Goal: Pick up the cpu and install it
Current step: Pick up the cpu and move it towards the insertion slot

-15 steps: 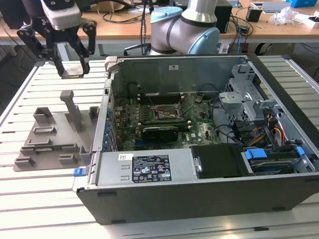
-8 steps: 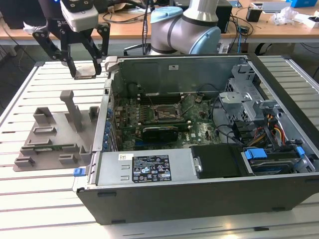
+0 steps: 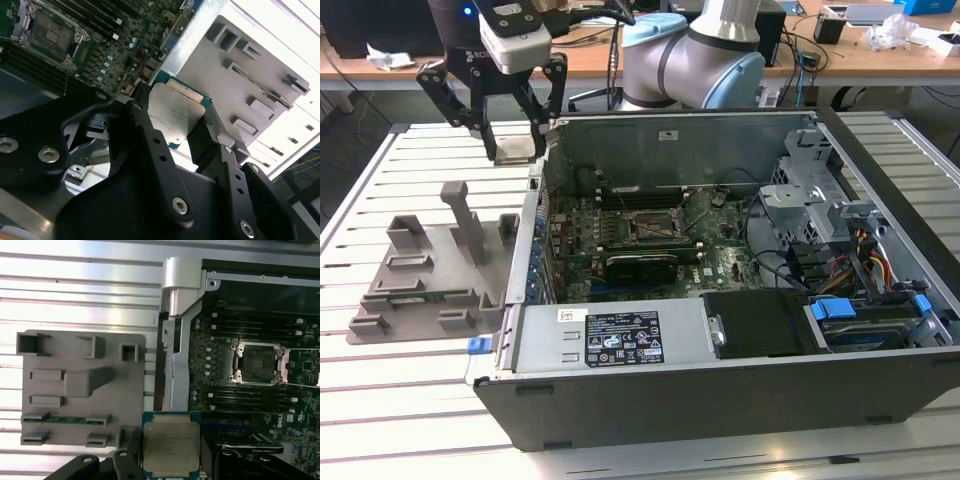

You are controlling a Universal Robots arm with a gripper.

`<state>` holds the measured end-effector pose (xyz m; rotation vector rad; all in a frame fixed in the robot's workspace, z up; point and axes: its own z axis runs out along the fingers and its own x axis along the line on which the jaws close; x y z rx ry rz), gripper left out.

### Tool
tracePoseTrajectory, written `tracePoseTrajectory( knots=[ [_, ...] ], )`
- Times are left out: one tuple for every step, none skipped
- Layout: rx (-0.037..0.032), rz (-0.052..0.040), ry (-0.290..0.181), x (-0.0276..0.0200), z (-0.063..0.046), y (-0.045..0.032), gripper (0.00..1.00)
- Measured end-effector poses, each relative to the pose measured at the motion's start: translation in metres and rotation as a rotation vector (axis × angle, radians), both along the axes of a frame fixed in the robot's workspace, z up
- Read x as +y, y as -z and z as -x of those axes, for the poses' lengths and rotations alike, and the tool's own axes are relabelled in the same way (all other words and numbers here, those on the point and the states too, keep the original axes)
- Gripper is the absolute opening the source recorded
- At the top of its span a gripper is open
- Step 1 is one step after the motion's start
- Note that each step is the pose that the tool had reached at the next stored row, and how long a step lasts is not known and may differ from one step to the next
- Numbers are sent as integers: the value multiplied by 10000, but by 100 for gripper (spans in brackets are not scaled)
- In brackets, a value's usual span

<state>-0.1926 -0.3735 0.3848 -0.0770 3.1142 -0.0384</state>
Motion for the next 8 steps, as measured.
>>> tracePoseTrajectory(
  knots=[
    [1,1,0,1,-23,6,55],
    [2,0,0,4,-78,21,55],
    [2,-1,0,6,-123,33,55],
    [4,0,1,8,-171,47,55],
    [5,0,0,9,-204,57,55],
    [5,0,-1,10,-227,64,55],
    [5,0,-1,13,-283,82,55],
    [7,0,1,16,-330,95,55]
  ],
)
